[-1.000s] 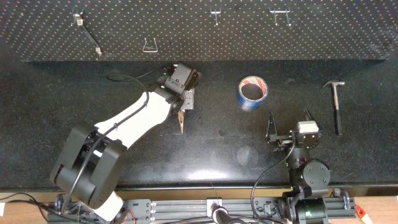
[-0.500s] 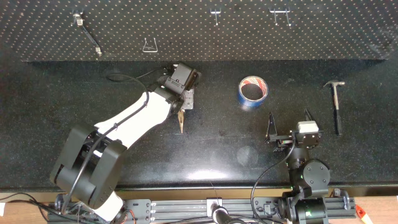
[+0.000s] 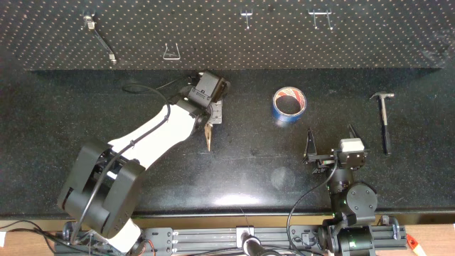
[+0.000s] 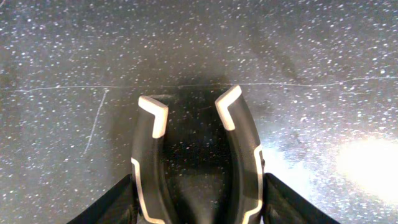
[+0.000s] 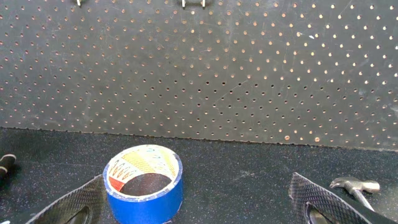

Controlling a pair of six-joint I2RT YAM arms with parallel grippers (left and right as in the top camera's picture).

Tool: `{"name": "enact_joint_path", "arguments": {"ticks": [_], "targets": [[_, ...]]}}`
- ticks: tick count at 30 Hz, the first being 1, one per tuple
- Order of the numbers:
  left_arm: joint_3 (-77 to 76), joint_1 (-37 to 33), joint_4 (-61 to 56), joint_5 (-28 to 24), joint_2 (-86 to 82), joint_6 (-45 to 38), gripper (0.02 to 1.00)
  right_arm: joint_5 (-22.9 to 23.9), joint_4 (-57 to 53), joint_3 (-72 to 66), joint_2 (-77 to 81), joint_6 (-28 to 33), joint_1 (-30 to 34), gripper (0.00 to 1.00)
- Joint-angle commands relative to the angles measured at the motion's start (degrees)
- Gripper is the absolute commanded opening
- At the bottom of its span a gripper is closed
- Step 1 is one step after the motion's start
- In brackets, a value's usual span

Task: Place Tools Onto Pegboard

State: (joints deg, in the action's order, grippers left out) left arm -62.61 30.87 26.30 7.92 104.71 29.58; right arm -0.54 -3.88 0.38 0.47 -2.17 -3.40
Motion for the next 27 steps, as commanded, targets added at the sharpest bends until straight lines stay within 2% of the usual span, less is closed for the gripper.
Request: {"name": "enact_joint_path", "arguments": {"ticks": [1,7,8,10,11,12,15,21,24,27], "targets": [[-0.2,-0.11,3.06,-2.67,-3.78,0.42,0.029,-0.09,-0.35,-0.15,-0.39,0.98,-0.28,0.956],[-0.2,-2.03,22.03,-2.1,-25.62,0.31,0.027,-0.09,-0.35,-0.15,-0.39,0.98,-0.28,0.956],[-0.2,-2.75,23.02,-0.44,-30.01,-0.85,0.027,-0.09,-0.35,-0.15,-0.39,0.98,-0.28,0.956],[-0.2,-4.04,22.12,6.25,-35.71,-5.64,0.027,-0.09,-0.35,-0.15,-0.39,0.98,-0.28,0.956],[-0.2,-5.18,17.68,11.87,-37.09,-8.28,0.027,-0.09,-0.35,-0.15,-0.39,0.98,-0.28,0.956],[-0.2,-6.01,12.11,14.05,-37.05,-12.17,0.025,-0.09,-0.35,-0.15,-0.39,0.98,-0.28,0.956],[-0.2,-8.57,-6.34,14.19,-34.23,-21.64,0.027,-0.09,-0.35,-0.15,-0.39,0.98,-0.28,0.956],[-0.2,-12.13,-33.16,13.73,-24.13,-24.61,0.027,-0.09,-0.35,-0.15,-0.39,0.98,-0.28,0.956],[-0.2,-12.13,-40.04,11.67,-21.55,-27.15,0.027,-0.09,-0.35,-0.15,-0.39,0.98,-0.28,0.954],[0.22,-12.13,-40.35,11.87,-20.9,-28.61,0.027,-0.09,-0.35,-0.15,-0.39,0.98,-0.28,0.956]]}}
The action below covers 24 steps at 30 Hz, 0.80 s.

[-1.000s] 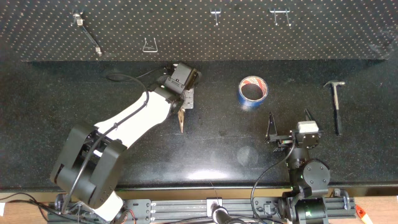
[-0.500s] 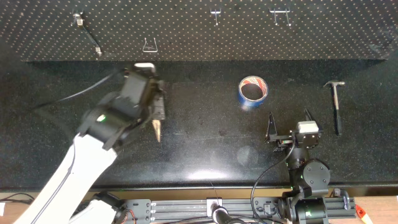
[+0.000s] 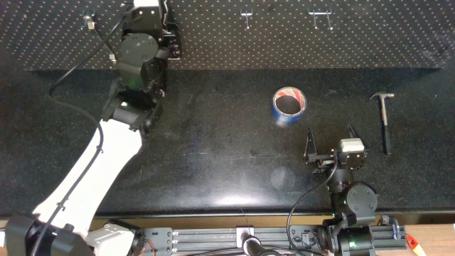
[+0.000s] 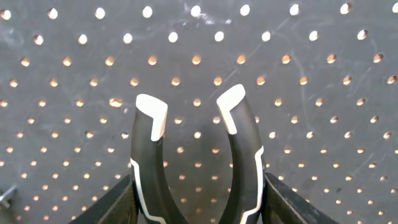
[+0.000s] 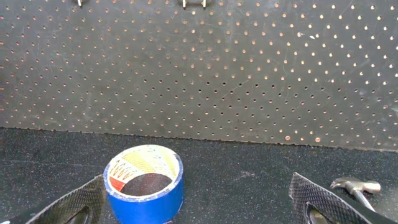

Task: Place Tools Onto Pegboard

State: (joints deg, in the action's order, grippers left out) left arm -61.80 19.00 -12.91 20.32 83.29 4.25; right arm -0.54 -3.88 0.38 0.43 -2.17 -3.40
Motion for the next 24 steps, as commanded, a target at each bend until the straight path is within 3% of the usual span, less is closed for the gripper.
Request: {"name": "enact_joint_path", "arguments": {"ticks": [1,5,8,11,14,24], "targets": [[-0.07,-0.37,-1.11,-0.39,0.28,-3.28,0.027,-0.09,-0.35,-0.15,-0.35,0.98,-0.28,0.956],[6.56,-0.37,0.07,-1.11,-8.81,-3.04,0.025,-0.09,-0.35,-0.15,-0.35,0.98,-0.28,0.956],[16.2,-0.35,-10.43,-4.13,-16.59,-3.06,0.029,-0.09,-0.35,-0.15,-0.35,0.98,-0.28,0.956],[23.69,-0.24,-27.12,-4.72,-12.72,-3.04,0.029,-0.09,-0.35,-0.15,-0.35,0.98,-0.28,0.956],[23.69,-0.31,-34.4,-4.24,-5.68,-3.08,0.027,-0.09,-0.35,-0.15,-0.35,0.98,-0.28,0.956],[23.69,-0.7,-43.98,-4.07,-0.83,-7.82,0.027,-0.09,-0.35,-0.15,-0.35,0.98,-0.28,0.956]]}}
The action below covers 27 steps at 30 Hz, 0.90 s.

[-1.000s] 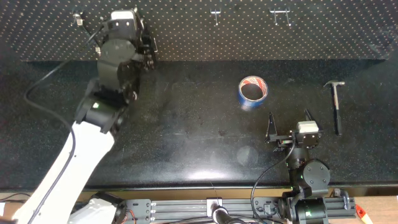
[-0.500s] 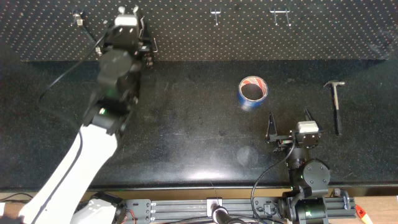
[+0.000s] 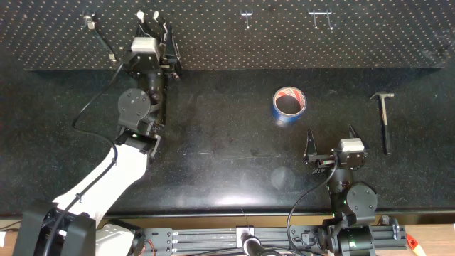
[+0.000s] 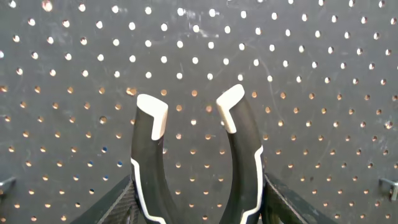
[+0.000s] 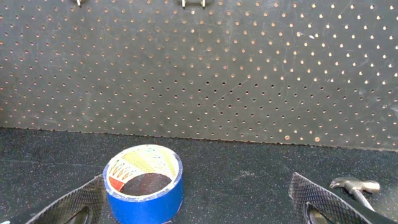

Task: Place Tools Onto Pegboard

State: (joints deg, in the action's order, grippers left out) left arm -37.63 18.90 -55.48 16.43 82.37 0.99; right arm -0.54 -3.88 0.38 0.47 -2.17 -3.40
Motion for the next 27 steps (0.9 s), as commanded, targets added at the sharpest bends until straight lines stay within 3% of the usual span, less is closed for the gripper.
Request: {"name": "enact_joint_path", "arguments": {"ticks": [1,27], "targets": [[-0.52,-0.59,-1.6,-0.15,0.44,-5.05,0.027,-0.09,-0.35,-0.15,-0.39,0.98,-0.28,0.956],[-4.33,-3.19,-9.51,-3.61,14.95,-5.97,0.029,-0.09,-0.35,-0.15,-0.39,0.98,-0.28,0.956]]}}
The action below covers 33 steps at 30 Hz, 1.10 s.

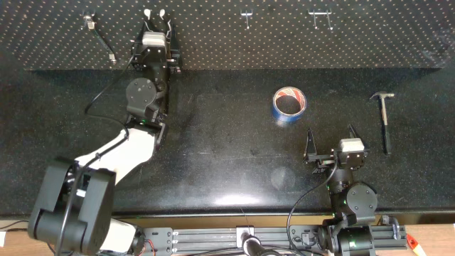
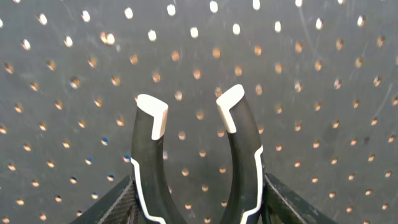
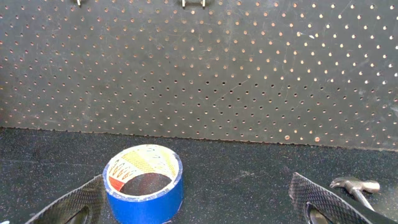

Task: Place Tools Onto Pegboard

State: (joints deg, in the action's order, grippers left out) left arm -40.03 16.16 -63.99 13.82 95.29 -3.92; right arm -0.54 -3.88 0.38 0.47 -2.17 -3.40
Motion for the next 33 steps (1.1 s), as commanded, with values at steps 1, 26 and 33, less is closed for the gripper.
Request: {"name": "enact_joint_path", "arguments": {"ticks": [1,26,33], "targets": [[-1.99,-0.46,-1.03,-1.01,2.25,-1.05,0.029,-0.09,-0.35,-0.15,-0.39,0.98,-0.28,0.958],[-4.35,-1.68,-7.32,-4.24,5.22,-0.85,0.029,-0.09,-0.35,-0.15,-0.39,0.98,-0.28,0.956],[-4.35,-1.68,-0.04,-4.9,5.49,-0.85,0.029,-0.09,-0.35,-0.15,-0.39,0.98,-0.28,0.956]]}}
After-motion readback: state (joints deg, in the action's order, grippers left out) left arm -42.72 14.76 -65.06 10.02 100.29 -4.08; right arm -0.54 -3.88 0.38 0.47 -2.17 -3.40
